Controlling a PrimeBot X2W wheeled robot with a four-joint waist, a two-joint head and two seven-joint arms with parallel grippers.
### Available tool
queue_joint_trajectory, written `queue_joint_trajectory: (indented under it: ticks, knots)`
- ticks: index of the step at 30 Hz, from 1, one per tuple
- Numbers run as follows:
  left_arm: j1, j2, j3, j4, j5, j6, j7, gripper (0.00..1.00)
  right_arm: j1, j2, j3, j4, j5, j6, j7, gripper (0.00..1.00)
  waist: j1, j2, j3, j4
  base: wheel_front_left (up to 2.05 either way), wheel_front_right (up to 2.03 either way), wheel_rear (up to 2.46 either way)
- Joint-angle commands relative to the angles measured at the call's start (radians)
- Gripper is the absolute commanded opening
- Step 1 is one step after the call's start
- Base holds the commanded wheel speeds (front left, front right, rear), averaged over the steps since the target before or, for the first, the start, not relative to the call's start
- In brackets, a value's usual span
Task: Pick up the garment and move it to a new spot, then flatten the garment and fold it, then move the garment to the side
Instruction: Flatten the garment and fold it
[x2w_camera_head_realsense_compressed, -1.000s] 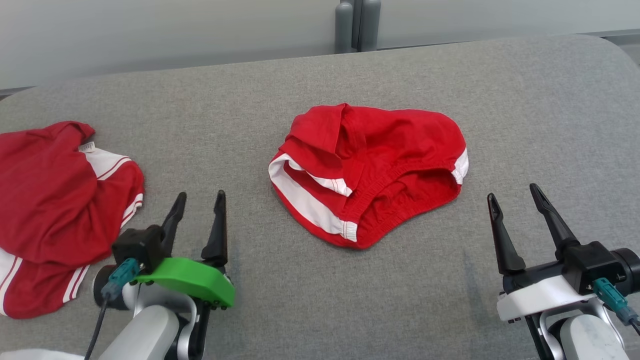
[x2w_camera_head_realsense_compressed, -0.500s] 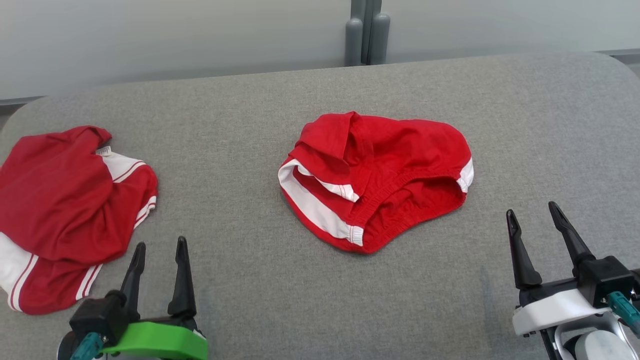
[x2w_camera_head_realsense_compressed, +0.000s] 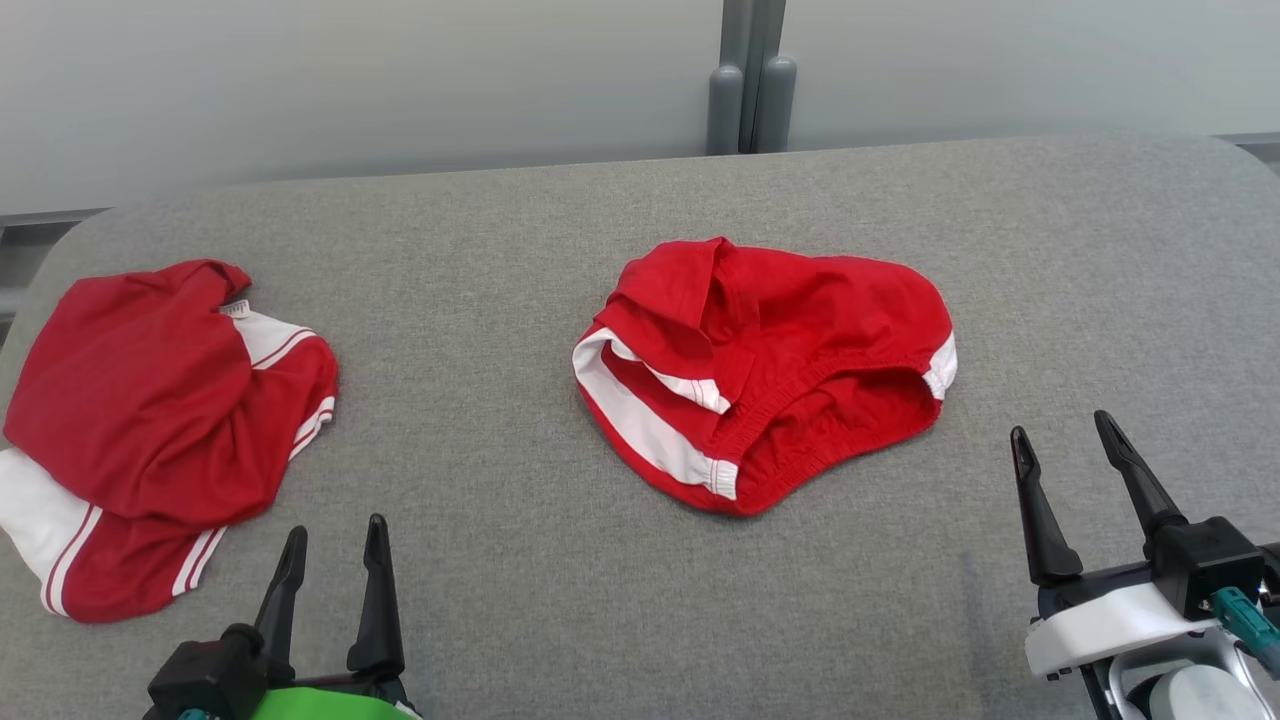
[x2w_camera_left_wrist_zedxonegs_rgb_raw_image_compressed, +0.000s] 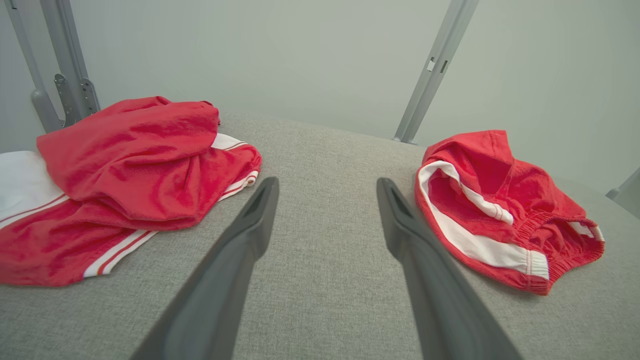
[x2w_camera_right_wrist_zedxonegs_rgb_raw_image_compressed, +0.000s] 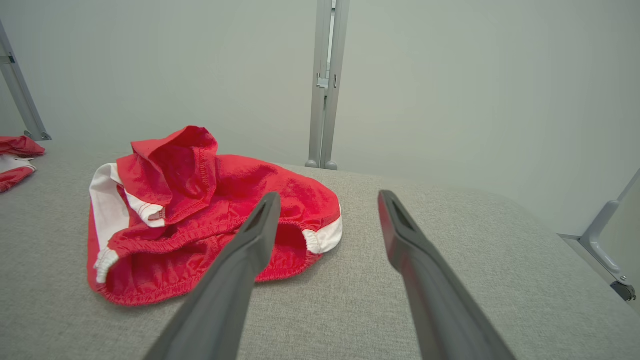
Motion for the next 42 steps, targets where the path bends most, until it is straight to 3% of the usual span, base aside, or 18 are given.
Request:
queue_joint_trajectory:
  ticks: [1, 9, 18, 26, 33, 38, 40, 42]
  knots:
    - [0.017, -0.001, 0.009, 0.003, 0.003, -0.015, -0.003, 1.00, 0.012, -0.008, -0.004, 0.003, 0.000, 0.000, -0.003, 1.00, 0.0000, 0.0000, -0.004, 0.001, 0.00, 0.00, 0.00]
    - [-0.010, 0.006, 0.019, 0.058, 0.040, -0.093, -0.002, 1.00, 0.042, 0.003, -0.027, 0.010, 0.004, 0.000, -0.003, 1.00, 0.0000, 0.0000, -0.012, 0.006, 0.00, 0.00, 0.00]
    - [-0.024, -0.010, 0.057, 0.103, 0.060, -0.125, -0.002, 1.00, 0.037, 0.005, -0.030, 0.019, 0.003, 0.000, -0.003, 1.00, 0.0000, 0.0000, -0.011, 0.003, 0.00, 0.00, 0.00]
    - [-0.105, -0.131, -0.018, 0.150, -0.039, -0.179, 0.068, 1.00, 0.013, 0.001, -0.021, 0.015, 0.004, 0.000, -0.003, 1.00, 0.0000, 0.0000, 0.006, 0.000, 0.00, 0.00, 0.00]
    - [-0.218, -0.193, -0.144, 0.229, -0.182, -0.162, 0.251, 1.00, -0.009, 0.000, 0.001, 0.012, 0.005, 0.000, -0.003, 1.00, 0.0000, 0.0000, 0.034, -0.034, 0.00, 0.00, 0.00]
    - [-0.293, -0.197, -0.251, 0.242, -0.361, -0.106, 0.321, 1.00, -0.025, 0.002, 0.000, 0.013, 0.006, 0.000, -0.003, 1.00, 0.0000, 0.0000, 0.057, -0.076, 0.00, 0.00, 0.00]
    - [-0.330, -0.196, -0.302, 0.245, -0.355, -0.088, 0.322, 1.00, -0.025, 0.004, -0.003, 0.015, 0.007, 0.000, -0.003, 1.00, 0.0000, 0.0000, 0.063, -0.088, 0.00, 0.00, 0.00]
    - [-0.397, -0.196, -0.378, 0.277, -0.269, -0.066, 0.317, 1.00, -0.028, 0.008, -0.008, 0.018, 0.012, 0.000, -0.003, 1.00, 0.0000, 0.0000, 0.072, -0.105, 0.00, 0.00, 0.00]
